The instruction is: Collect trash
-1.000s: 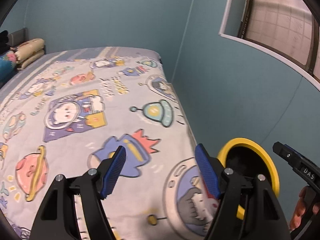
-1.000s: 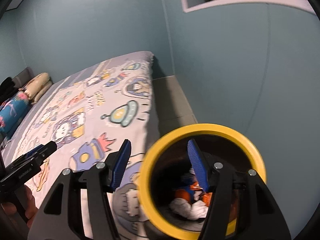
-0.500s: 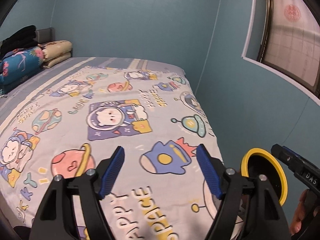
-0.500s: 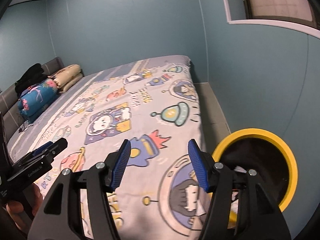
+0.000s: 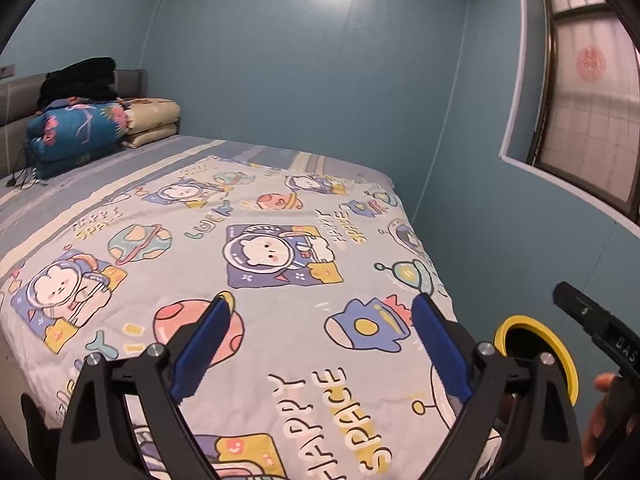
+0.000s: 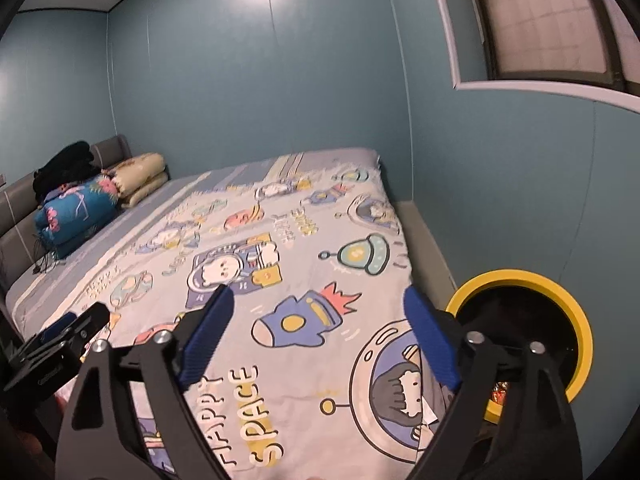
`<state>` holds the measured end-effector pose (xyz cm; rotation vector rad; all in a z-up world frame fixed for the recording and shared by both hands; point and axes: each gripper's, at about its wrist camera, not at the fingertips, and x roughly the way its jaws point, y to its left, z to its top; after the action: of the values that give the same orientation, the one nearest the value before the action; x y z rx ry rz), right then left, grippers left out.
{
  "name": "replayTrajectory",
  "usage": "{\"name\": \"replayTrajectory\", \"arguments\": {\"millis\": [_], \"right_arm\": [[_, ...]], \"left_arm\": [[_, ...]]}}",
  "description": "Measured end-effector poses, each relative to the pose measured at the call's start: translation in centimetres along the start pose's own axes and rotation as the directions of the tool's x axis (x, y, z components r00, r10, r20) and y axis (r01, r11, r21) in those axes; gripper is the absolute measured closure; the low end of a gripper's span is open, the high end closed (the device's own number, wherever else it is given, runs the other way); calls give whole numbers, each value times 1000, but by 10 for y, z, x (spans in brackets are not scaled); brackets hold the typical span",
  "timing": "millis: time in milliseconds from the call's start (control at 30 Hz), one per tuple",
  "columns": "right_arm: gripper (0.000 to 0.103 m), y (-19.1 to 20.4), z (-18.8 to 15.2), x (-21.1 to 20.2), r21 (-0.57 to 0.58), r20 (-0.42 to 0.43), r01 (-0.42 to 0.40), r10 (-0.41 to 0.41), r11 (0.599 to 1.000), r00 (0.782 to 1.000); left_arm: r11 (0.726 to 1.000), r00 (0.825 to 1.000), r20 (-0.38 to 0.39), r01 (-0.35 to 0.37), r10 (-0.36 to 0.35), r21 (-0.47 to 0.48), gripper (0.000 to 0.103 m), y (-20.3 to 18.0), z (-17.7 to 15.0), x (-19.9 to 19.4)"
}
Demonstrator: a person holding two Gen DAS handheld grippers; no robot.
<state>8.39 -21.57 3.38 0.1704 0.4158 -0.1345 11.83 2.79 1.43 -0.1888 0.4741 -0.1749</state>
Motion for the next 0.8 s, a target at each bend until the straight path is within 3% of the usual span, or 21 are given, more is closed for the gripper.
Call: {"name": "replayTrajectory", "arguments": {"millis": [300, 533, 800], "right_arm": [[8, 9, -18, -12, 10, 57, 37, -38, 999, 998], [8, 13, -29, -10, 14, 42, 30, -30, 999, 999], [8, 18, -43, -17, 1, 98, 48, -48, 999, 994]], "left_arm": [[997, 991, 127, -50, 42, 60, 8, 7, -18, -39], [994, 982, 187, -54, 36, 94, 8, 4, -26, -55], [996, 978, 205, -43, 26, 75, 8, 5, -31, -57]]}}
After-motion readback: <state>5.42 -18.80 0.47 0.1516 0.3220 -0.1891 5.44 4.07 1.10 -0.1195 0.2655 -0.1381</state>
